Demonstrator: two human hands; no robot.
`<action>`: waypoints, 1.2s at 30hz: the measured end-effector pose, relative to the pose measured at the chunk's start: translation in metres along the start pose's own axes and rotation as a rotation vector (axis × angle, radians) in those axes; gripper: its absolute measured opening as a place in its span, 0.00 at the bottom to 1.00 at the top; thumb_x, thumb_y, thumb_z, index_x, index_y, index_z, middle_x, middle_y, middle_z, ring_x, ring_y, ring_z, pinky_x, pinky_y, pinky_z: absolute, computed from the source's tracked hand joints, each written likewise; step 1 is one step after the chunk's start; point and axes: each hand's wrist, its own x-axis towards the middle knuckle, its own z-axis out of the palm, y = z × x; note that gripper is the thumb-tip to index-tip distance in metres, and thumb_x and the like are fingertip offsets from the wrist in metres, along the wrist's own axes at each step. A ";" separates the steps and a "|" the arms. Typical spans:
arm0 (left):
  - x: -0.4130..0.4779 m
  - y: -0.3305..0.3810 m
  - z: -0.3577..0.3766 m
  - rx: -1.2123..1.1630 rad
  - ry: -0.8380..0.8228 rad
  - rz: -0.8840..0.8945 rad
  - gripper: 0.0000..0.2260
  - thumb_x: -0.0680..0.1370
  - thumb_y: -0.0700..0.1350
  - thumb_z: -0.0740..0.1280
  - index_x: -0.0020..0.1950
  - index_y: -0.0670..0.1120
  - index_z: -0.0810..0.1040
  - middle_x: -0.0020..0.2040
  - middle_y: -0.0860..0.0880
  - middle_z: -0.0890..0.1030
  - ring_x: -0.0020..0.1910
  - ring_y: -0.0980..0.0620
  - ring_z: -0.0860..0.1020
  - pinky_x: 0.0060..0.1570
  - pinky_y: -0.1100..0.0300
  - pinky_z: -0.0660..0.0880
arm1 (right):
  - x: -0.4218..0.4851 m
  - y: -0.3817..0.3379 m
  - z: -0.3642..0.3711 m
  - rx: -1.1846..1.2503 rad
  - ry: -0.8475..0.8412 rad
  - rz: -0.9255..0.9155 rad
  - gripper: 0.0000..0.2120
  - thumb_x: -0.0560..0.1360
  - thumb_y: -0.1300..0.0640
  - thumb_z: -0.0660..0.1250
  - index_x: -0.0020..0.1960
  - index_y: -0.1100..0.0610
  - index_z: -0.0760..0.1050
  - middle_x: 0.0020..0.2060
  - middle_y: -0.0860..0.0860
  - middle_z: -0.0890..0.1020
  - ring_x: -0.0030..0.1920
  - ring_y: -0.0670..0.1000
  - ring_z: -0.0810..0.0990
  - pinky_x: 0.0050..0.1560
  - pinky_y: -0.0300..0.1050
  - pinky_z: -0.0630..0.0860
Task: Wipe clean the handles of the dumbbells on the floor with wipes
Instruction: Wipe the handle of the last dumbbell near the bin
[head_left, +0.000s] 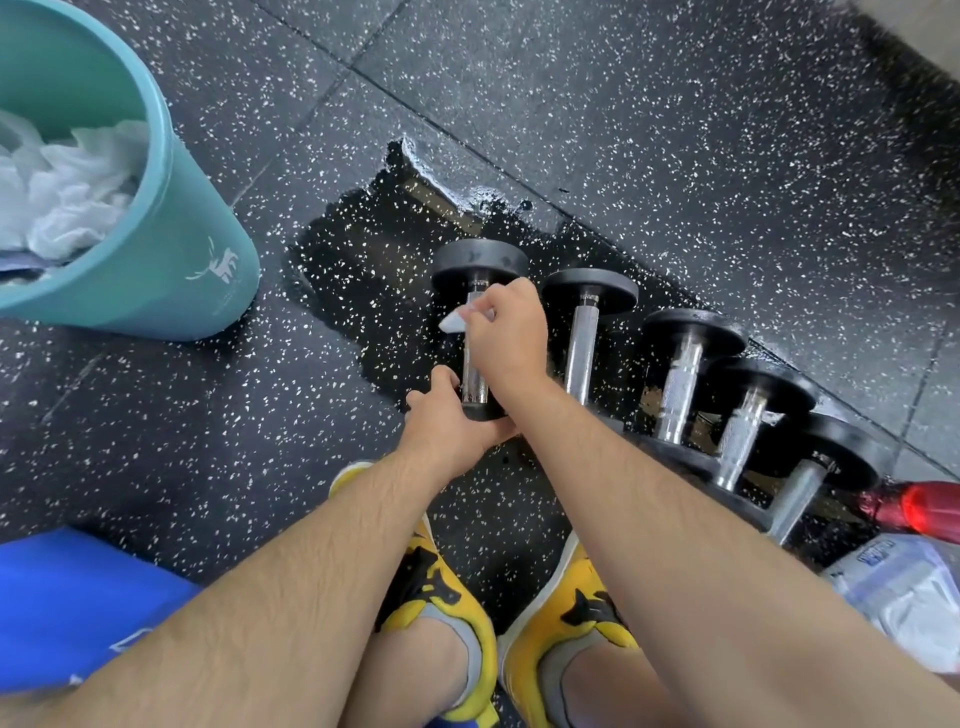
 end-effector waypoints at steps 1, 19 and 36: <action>-0.001 -0.001 0.000 -0.001 0.004 0.002 0.34 0.66 0.61 0.80 0.60 0.54 0.62 0.59 0.47 0.66 0.50 0.50 0.73 0.45 0.53 0.72 | -0.001 0.000 0.000 0.055 0.021 0.035 0.08 0.77 0.56 0.71 0.41 0.59 0.78 0.46 0.47 0.72 0.42 0.43 0.74 0.43 0.38 0.69; -0.002 -0.001 0.003 0.006 0.043 0.006 0.44 0.65 0.65 0.79 0.70 0.50 0.60 0.63 0.46 0.66 0.49 0.54 0.73 0.46 0.55 0.72 | 0.007 0.003 -0.003 0.333 0.082 0.403 0.06 0.77 0.60 0.65 0.42 0.58 0.76 0.40 0.49 0.81 0.38 0.47 0.76 0.38 0.42 0.74; 0.001 -0.002 0.003 0.039 0.040 0.001 0.40 0.64 0.65 0.80 0.64 0.51 0.62 0.60 0.47 0.66 0.49 0.53 0.72 0.43 0.55 0.71 | -0.017 0.010 -0.012 0.274 -0.043 0.369 0.04 0.76 0.61 0.65 0.44 0.57 0.78 0.41 0.45 0.81 0.41 0.43 0.77 0.40 0.37 0.73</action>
